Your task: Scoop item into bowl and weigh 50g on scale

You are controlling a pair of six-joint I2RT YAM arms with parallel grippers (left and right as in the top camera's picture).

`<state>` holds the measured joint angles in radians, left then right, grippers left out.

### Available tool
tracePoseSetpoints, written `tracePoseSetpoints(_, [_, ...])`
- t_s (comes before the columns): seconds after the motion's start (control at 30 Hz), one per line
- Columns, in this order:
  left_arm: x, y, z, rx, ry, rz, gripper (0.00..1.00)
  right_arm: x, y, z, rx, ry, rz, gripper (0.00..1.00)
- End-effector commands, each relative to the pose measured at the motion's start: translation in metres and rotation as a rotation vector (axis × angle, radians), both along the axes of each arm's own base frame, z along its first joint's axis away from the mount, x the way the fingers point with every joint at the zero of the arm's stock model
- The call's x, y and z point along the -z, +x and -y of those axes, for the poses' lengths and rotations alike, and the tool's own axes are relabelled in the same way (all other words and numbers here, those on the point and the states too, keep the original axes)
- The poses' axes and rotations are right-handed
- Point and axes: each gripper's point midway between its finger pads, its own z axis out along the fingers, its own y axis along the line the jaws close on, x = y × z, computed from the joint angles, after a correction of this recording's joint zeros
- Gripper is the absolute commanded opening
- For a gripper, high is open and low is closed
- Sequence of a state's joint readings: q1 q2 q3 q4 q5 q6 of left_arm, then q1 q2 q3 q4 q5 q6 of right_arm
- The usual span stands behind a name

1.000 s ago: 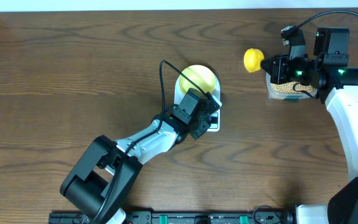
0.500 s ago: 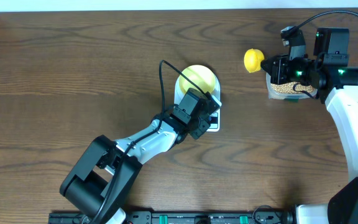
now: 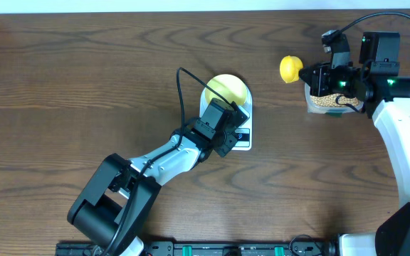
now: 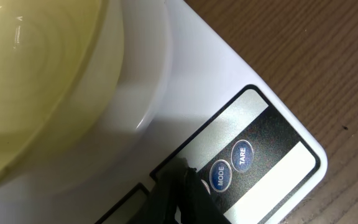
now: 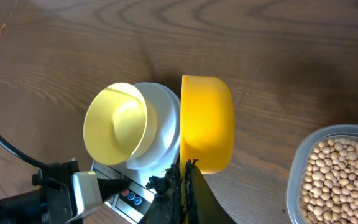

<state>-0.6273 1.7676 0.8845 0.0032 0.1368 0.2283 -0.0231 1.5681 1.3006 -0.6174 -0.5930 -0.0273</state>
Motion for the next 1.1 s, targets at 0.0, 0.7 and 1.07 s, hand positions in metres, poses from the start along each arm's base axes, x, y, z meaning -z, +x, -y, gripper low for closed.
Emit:
tracePoseSetpoints(0.0, [0.021,-0.009,-0.009,-0.006,0.035,-0.059,0.07,-0.014,0.001,-0.002,-0.013,-0.010,0.044,0.01])
tracePoseSetpoints(0.7, [0.023,-0.020,-0.001,0.087,0.079,-0.041,0.07,-0.013,0.001,0.000,-0.006,-0.018,0.042,0.01])
tracePoseSetpoints(1.07, [0.024,-0.012,-0.010,0.054,0.093,-0.027,0.07,-0.013,0.001,0.000,-0.007,-0.018,0.041,0.01])
